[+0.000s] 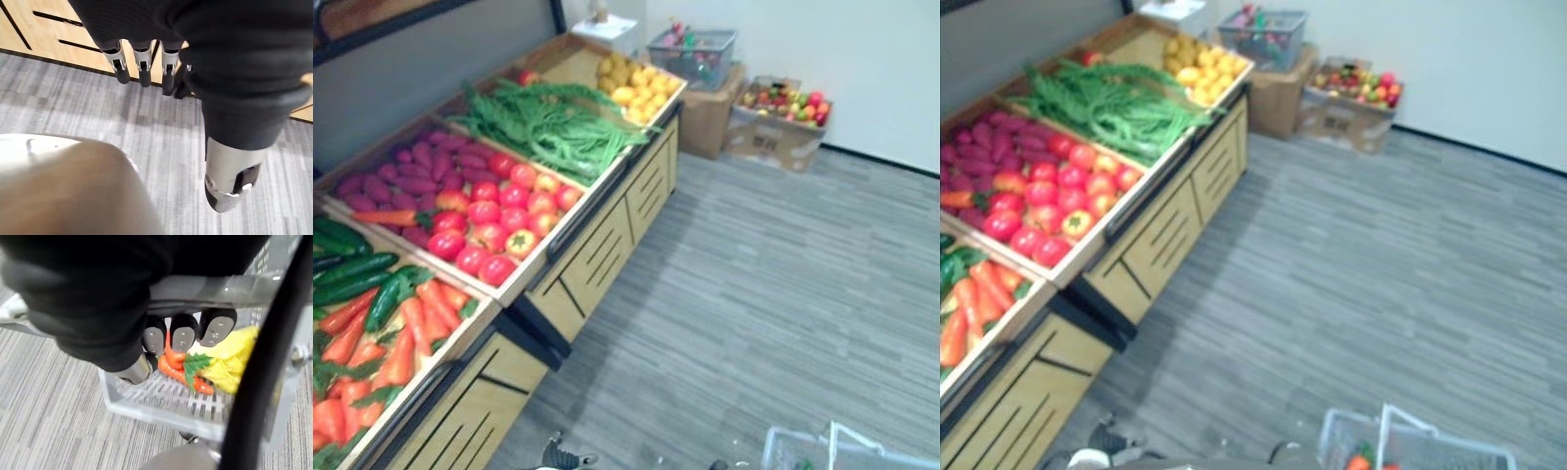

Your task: Pick vegetable in the basket

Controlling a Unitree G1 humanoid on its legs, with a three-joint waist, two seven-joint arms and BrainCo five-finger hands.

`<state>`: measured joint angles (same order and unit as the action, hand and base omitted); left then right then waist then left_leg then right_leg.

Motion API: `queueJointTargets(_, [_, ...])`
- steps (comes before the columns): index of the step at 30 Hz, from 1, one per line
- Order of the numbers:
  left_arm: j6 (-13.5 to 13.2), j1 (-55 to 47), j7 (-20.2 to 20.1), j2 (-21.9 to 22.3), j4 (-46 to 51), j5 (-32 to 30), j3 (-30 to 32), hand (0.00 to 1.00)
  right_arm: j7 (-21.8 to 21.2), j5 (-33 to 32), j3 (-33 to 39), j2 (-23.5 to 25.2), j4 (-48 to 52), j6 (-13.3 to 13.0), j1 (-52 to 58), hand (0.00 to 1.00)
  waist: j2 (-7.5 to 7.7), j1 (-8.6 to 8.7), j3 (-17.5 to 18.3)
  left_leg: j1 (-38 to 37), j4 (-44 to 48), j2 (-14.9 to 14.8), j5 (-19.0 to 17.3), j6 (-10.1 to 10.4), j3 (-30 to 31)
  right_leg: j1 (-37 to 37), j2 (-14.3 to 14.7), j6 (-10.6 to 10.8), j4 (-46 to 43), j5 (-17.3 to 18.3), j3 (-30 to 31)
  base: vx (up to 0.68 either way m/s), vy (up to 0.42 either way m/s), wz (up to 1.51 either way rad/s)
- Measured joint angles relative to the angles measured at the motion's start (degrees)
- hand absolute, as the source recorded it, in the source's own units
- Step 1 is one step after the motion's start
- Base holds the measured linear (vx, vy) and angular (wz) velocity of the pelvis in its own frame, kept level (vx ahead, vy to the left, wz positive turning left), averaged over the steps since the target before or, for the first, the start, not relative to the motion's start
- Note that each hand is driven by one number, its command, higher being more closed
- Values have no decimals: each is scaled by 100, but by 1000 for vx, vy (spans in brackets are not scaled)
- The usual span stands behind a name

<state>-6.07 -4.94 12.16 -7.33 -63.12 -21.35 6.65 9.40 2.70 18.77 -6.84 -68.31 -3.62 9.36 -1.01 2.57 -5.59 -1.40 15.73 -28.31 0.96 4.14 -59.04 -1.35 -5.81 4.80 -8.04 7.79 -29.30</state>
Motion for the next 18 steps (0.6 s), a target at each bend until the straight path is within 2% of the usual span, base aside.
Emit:
queueJointTargets(1, [3,-20,1,22,-1,-7,29,0,15,0,-99,-56,-14,12,2,100,13,43,-10,-12,181,-116,86,-20,86,5,75,-47,6,19,155,-42,-195,-67])
queueJointTargets(2, [4,-33,3,47,38,3,50,0,-14,4,-198,-133,-10,-18,-14,100,2,28,-35,24,450,-140,271,-56,632,-8,71,-122,18,-25,392,-46,-116,-80])
queueJointTargets(3, [0,-54,11,52,95,15,53,0,-9,11,-268,-170,-10,-20,-37,100,57,5,-72,156,562,-7,192,47,1285,-15,17,-175,40,-60,574,-67,-46,-117])
queueJointTargets(4, [-2,-85,32,95,161,28,53,0,-7,44,-387,-265,-16,-29,-161,100,72,-75,-87,251,464,625,-215,294,2839,-1,-100,-222,95,-154,914,-89,14,-145])
queueJointTargets(5, [-16,-145,43,155,170,27,53,0,-7,104,-478,-323,-22,-32,-210,100,49,-163,-97,214,369,1127,-538,323,3873,-5,-105,-218,191,-243,1256,-95,66,-152])
queueJointTargets(6, [-9,-155,53,167,157,31,54,0,-15,132,-583,-329,-17,-50,-246,100,38,-156,-97,192,277,1389,-691,314,4360,-10,-78,-226,260,-271,1437,-64,91,-113])
queueJointTargets(8, [-9,-160,44,162,158,26,47,0,-26,159,-577,-312,-7,-125,-248,100,-17,-133,-124,205,-21,1608,-774,304,4898,-11,90,-230,322,-268,1652,-67,120,-68])
queueJointTargets(10, [-9,-169,41,137,156,26,54,0,-23,163,-552,-258,1,-196,-233,100,-9,-128,-136,17,-251,1663,-964,397,5215,2,192,-78,431,-333,1862,-26,147,-53])
queueJointTargets(11, [-11,-142,39,103,158,26,53,0,-22,163,-521,-226,1,-203,-255,100,30,-127,-135,16,-402,1728,-1045,380,5368,64,181,7,673,-522,2034,14,149,-41])
queueJointTargets(15, [-11,-111,43,24,155,22,36,0,-24,161,-509,-220,-2,-206,-354,100,98,-120,-229,224,-460,2058,-1242,243,5303,137,-15,163,1346,-1097,2332,-29,182,-35])
queueJointTargets(18, [-13,-141,44,12,155,-2,-99,0,-25,157,-492,-222,-5,-201,-259,100,56,-110,-225,175,-452,2242,-1298,158,5201,121,-167,272,1406,-1242,2432,-1,139,-17])
